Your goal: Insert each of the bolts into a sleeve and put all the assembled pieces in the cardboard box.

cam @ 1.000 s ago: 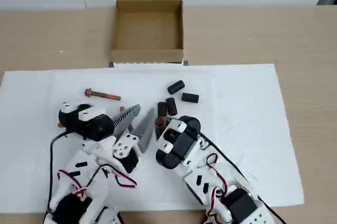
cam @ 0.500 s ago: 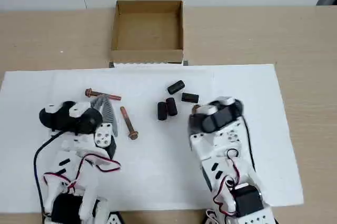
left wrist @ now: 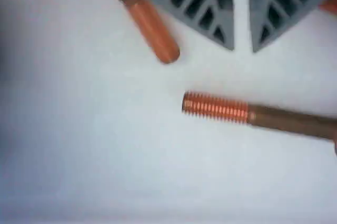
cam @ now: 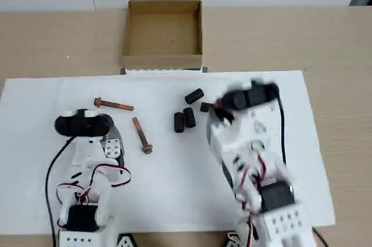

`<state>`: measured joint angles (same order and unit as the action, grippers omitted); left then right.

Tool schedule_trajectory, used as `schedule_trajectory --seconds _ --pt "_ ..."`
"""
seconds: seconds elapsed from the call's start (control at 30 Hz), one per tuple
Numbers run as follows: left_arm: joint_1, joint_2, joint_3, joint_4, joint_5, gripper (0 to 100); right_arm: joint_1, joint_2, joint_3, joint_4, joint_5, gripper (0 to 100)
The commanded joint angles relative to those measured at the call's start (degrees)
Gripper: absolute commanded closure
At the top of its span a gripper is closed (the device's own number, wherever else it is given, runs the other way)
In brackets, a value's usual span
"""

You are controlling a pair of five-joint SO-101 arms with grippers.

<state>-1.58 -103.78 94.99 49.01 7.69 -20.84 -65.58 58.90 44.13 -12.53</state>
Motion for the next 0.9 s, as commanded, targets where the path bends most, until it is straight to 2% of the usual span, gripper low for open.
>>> schedule_trajectory --seconds 0.0,0.53,0.87 --pt "-0.26 -0.44 0.92 0.09 -0.44 99 0.31 17.45 -17.05 -4.88 -0.44 99.5" --pt "0.09 -0.44 0.92 3.43 -0.44 99 0.31 70.37 -63.65 -20.7 11.16 99.5" --pt "0.09 -0.44 0.84 3.43 -0.44 99 0.04 93.32 -78.77 -26.68 25.23 99.2"
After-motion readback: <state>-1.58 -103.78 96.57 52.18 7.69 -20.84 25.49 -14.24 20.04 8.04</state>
